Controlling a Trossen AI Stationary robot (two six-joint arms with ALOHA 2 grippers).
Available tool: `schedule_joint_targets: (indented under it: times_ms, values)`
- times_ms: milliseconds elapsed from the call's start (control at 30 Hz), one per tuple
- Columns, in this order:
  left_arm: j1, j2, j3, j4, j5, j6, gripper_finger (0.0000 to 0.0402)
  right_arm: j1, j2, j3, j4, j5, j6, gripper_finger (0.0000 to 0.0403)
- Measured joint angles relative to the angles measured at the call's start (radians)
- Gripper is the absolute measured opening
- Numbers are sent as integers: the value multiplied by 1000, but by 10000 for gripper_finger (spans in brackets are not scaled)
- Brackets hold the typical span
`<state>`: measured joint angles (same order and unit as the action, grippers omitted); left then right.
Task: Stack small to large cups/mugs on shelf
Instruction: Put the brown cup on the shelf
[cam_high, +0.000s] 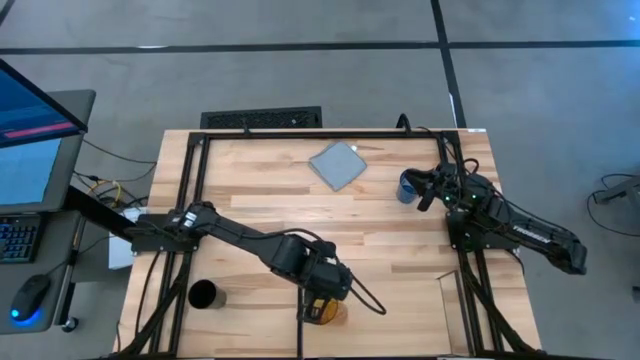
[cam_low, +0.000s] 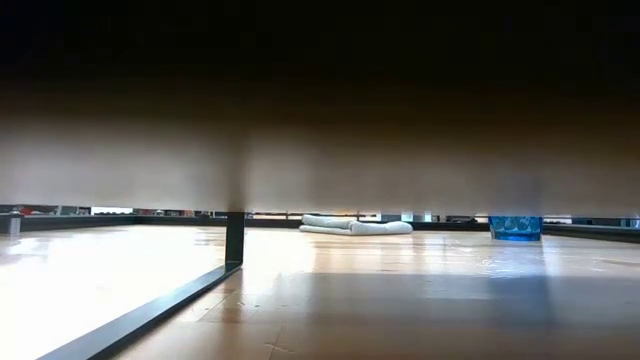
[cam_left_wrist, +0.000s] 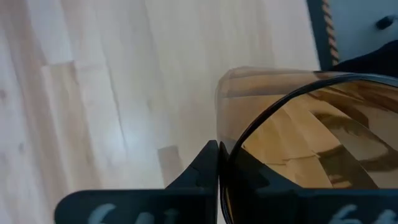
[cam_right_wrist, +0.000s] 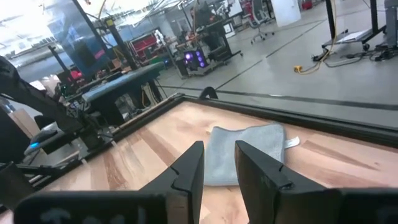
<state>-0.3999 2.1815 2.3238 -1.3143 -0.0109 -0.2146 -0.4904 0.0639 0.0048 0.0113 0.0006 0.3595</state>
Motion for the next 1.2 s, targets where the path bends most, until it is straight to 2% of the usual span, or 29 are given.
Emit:
schedule_joint_targets:
  times_ms: [100, 300, 533, 800, 1200]
  values:
    - [6, 4, 1, -5, 2, 0, 0, 0, 12, 0, 0, 0, 0, 113]
    - [7, 17, 2, -14, 72, 15, 0, -1, 39, 0, 0, 0, -1, 113]
    - [12, 19, 1, -18, 68, 23, 2, -1, 75, 0, 0, 0, -1, 113]
    - [13, 19, 1, -2, 82, 45, 24, -1, 83, 0, 0, 0, -1, 113]
    - [13, 20, 1, 64, 82, 51, 26, -1, 83, 0, 0, 0, -1, 113]
